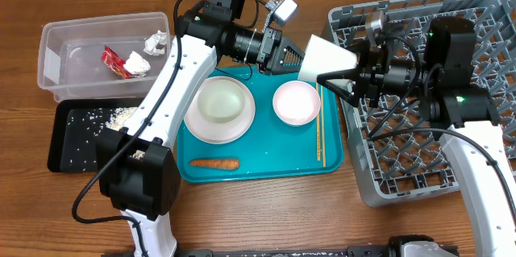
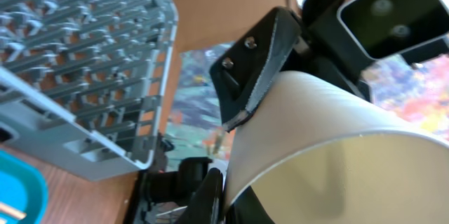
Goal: Sort waste into correct bins and load items into the dishwasher
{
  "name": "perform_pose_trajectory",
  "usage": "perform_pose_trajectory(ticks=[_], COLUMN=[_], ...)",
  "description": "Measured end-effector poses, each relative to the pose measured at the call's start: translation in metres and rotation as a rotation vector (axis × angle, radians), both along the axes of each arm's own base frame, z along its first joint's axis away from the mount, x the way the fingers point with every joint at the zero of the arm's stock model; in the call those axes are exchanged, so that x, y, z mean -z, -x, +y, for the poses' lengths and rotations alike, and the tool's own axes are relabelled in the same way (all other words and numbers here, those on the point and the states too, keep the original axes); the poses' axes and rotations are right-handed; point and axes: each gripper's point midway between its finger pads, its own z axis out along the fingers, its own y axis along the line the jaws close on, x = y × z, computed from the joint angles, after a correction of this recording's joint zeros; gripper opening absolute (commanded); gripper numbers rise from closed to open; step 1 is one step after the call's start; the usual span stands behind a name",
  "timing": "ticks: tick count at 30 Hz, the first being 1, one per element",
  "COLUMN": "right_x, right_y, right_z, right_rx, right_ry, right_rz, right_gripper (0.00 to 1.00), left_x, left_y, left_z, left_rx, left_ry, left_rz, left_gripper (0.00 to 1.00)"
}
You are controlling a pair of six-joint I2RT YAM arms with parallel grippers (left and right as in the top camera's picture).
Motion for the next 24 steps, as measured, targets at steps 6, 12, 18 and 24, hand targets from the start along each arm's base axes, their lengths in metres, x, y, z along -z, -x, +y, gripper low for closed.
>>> perform_pose_trajectory(ticks=[6, 12, 18, 24], right_x=[0.026, 0.058, 0.052, 0.034], right_y=[-0.009, -0.013, -0.041, -0.042], right_z=[-0.002, -0.010, -0.087, -0.128], right_rx=[0.097, 0.233, 0.559, 0.718], right_ry=[0.063, 0.189, 0.300, 0.342], right_rz=[0.139, 0.275, 0.335, 0.348], right_gripper=[0.46, 0.43, 0.42, 0.41], left_x=[0.026, 0.052, 0.057, 0.043], left_y=[-0.013, -0.024, -0.071, -0.061], left_z=[0.006, 0.028, 0.125, 0.146], left_rx=[-0.101, -0.236, -0.539, -0.601], left_ry=[-0.176, -0.413, -0.621, -0.700], left_rz=[0.020, 0.015, -0.038, -0.087], left_gripper=[0.08, 0.08, 0.09, 0.09])
